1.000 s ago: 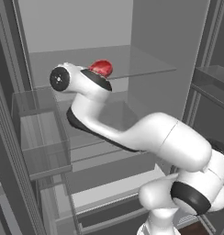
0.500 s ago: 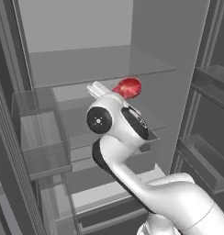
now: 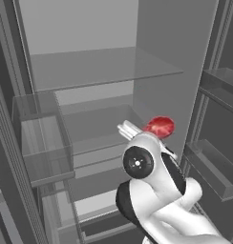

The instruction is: Place one cucumber and one steak in each tupperware on the nearby counter, to pack two identical lunches.

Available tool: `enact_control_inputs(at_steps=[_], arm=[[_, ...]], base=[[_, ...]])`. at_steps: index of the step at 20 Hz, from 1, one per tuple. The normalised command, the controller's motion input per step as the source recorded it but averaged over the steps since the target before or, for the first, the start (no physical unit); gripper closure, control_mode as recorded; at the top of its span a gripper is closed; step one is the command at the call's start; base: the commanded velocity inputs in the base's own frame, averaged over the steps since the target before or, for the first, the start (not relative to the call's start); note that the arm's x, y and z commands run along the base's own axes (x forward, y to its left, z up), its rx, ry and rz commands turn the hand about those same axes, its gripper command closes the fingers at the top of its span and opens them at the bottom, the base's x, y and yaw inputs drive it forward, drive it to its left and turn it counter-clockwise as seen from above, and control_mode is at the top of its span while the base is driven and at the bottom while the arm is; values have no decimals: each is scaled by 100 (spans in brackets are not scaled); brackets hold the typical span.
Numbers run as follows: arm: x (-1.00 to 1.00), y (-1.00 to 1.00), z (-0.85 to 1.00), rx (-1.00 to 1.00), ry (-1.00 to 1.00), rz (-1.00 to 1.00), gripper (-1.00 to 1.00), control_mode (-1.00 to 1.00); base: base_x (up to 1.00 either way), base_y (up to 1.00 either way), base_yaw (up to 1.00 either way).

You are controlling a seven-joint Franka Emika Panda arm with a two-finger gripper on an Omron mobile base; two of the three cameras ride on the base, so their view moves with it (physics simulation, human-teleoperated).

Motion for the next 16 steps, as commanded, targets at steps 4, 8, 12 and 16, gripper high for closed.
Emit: enact_control_inputs(at_steps=[4,8,12,16], arm=[[-50,-34,-7,0,0,1,100,100],[0,0,0,0,0,0,100,100],[0,0,0,0,0,0,100,100],[0,0,0,0,0,0,100,100]], base=[[-50,-30,3],[-100,-37,27],[-96,-3,60],[-77,0,76]])
